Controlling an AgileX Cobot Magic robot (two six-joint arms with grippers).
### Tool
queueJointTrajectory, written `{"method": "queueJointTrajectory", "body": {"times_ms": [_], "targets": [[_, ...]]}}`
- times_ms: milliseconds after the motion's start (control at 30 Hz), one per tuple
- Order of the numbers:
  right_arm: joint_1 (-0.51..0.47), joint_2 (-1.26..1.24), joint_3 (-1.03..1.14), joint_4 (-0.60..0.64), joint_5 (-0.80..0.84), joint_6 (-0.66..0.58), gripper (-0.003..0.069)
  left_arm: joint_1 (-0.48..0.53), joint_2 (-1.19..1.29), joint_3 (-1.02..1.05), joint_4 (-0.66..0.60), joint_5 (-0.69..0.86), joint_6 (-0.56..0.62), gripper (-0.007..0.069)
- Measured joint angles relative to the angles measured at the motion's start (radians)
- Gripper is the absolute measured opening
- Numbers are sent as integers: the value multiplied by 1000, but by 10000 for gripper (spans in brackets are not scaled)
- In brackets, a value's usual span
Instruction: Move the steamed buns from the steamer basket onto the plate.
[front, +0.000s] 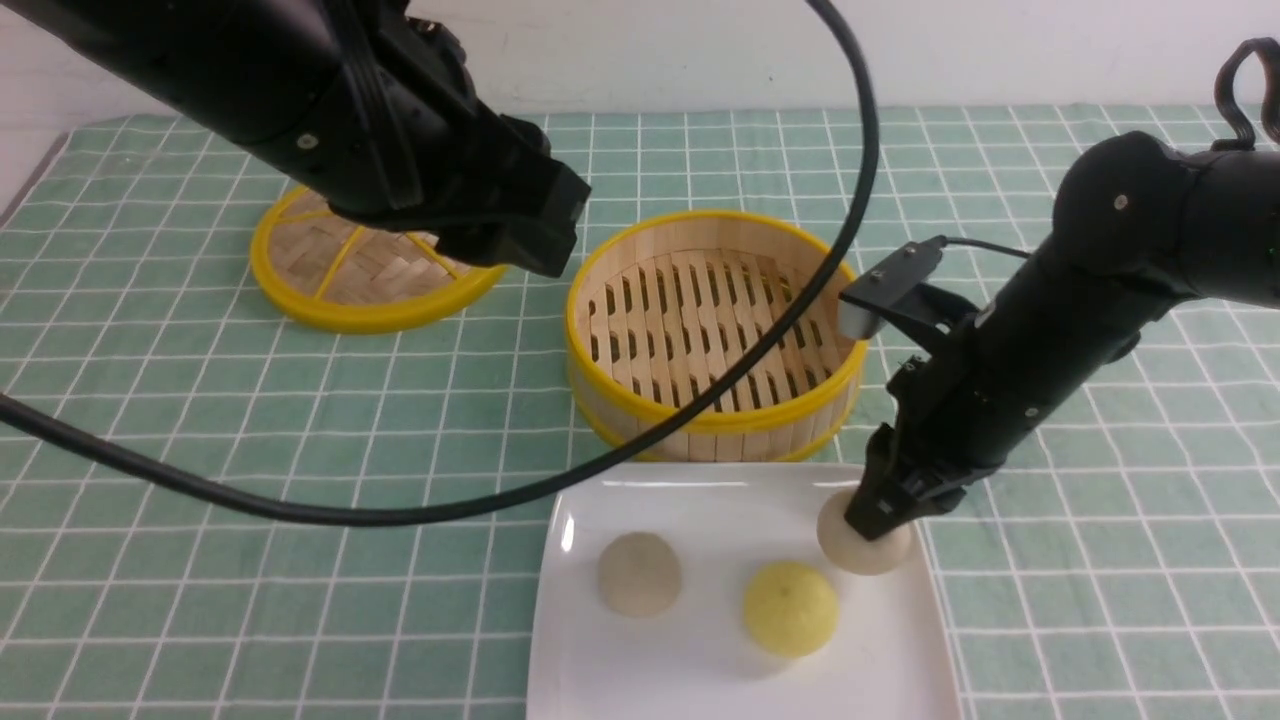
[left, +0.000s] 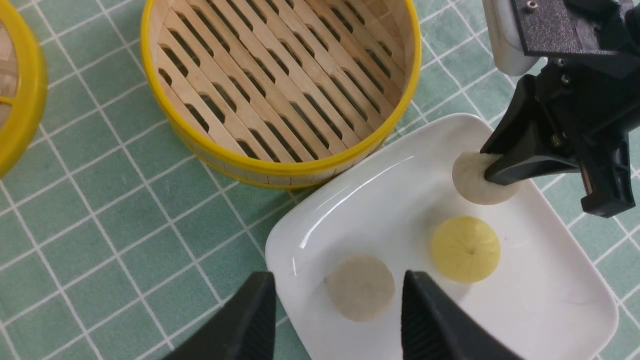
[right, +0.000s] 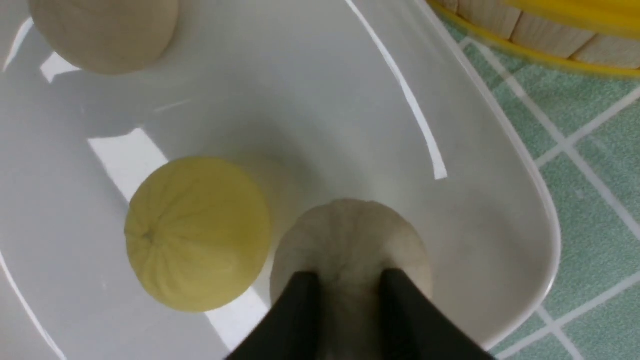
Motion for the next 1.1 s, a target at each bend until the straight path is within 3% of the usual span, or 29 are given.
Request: {"method": "queueJointTrajectory", "body": {"times_ms": [167,600,900,1100], "targets": [[0,0,0,4,-12,0,295,0,0,0,0,0,0,368],[0,-18,-112,9,-16,3,304,0,0,0,-1,16,0,332],[0,-291,-320,-54,-178,20,304,0,0,0,0,-42,3,304],[0,-529,-337,-183,-283,179,304,0,0,0,1,-157,23,304]]}}
